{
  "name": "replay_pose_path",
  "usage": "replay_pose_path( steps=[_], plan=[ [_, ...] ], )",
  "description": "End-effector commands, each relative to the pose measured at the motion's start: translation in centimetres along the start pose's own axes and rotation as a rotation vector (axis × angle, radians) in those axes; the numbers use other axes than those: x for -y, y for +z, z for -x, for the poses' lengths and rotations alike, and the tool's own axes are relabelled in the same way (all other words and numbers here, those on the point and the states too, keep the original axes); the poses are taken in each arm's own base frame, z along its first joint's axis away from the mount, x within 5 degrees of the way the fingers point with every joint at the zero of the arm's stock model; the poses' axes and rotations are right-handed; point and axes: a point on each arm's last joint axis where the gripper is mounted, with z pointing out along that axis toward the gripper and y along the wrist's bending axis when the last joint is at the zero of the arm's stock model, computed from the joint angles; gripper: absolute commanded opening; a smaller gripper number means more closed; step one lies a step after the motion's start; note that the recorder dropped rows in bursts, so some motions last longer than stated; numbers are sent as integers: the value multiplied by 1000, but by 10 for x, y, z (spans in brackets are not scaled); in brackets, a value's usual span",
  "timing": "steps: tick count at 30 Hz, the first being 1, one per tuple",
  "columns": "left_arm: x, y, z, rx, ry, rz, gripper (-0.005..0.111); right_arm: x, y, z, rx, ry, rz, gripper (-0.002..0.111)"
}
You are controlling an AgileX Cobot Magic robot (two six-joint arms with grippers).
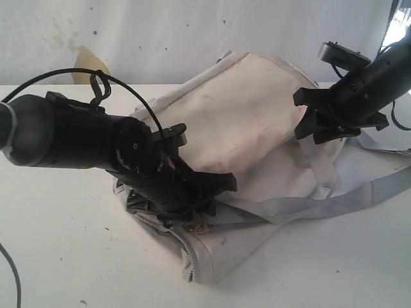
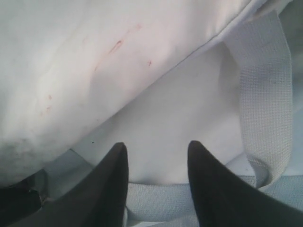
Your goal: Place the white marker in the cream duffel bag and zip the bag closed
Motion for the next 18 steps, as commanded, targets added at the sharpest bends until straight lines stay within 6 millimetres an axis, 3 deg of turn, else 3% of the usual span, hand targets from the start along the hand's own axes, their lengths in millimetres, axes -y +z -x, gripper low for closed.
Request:
replay_pose_path(
  steps=[1, 15, 18],
  plan=[
    [-2, 11, -3, -31, -60, 0, 45, -1, -2, 0, 10, -11, 0, 38],
    [0, 19, 3, 35, -78, -50, 45, 0, -2, 1, 20, -11, -4, 38],
    [0, 19, 3, 36, -32, -49, 34, 0, -2, 1, 20, -11, -4, 38]
  ],
)
